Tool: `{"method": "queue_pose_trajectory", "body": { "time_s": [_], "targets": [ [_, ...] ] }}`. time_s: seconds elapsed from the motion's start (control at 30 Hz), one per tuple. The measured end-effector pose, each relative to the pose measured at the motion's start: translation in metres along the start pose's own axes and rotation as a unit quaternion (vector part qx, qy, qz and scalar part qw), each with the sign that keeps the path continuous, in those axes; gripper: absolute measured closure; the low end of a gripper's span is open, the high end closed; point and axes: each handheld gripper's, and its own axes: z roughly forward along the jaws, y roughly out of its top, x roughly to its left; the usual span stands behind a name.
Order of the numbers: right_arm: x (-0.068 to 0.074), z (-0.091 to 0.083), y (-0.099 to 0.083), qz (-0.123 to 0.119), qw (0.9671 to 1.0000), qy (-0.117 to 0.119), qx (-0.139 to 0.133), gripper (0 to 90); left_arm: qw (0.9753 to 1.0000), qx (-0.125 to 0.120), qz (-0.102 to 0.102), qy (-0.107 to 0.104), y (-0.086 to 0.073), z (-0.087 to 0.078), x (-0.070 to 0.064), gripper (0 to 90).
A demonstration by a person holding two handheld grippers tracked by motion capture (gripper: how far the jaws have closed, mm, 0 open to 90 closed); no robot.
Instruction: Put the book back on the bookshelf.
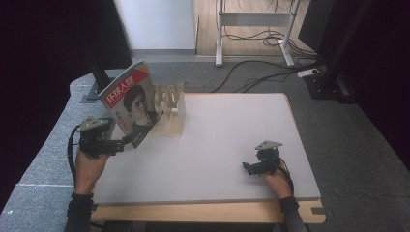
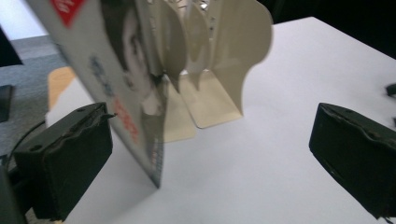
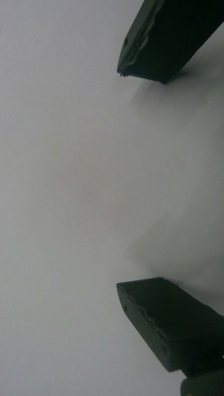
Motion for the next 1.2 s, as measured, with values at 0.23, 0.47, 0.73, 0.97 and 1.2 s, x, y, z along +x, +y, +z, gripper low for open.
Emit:
{"method": "queue_pose_trajectory", "body": {
  "time_s": [0.23, 0.47, 0.73, 0.97, 1.2],
  "targets": [
    [0.0, 0.0, 0.0, -0.001, 1.0, 0.0, -0.001, 0.0, 0.999, 0.006, 0.016, -0.041, -0.01, 0.016, -0.023, 0.0],
    [0.0, 0.0, 0.0, 0.0, 1.0, 0.0, -0.001, 0.0, 0.997, 0.027, 0.03, -0.067, -0.023, 0.05, -0.042, 0.0],
    [0.0, 0.0, 0.0, 0.0, 1.0, 0.0, -0.001, 0.0, 0.9939, 0.051, 0.042, -0.088, -0.042, 0.083, -0.057, 0.0],
    [0.0, 0.0, 0.0, 0.0, 1.0, 0.0, -0.001, 0.0, 0.9933, 0.068, 0.039, -0.085, -0.063, 0.107, -0.065, 0.0],
    [0.0, 0.0, 0.0, 0.0, 1.0, 0.0, -0.002, 0.0, 0.9872, 0.122, 0.054, -0.088, -0.089, 0.135, -0.076, 0.0]
  ]
}}
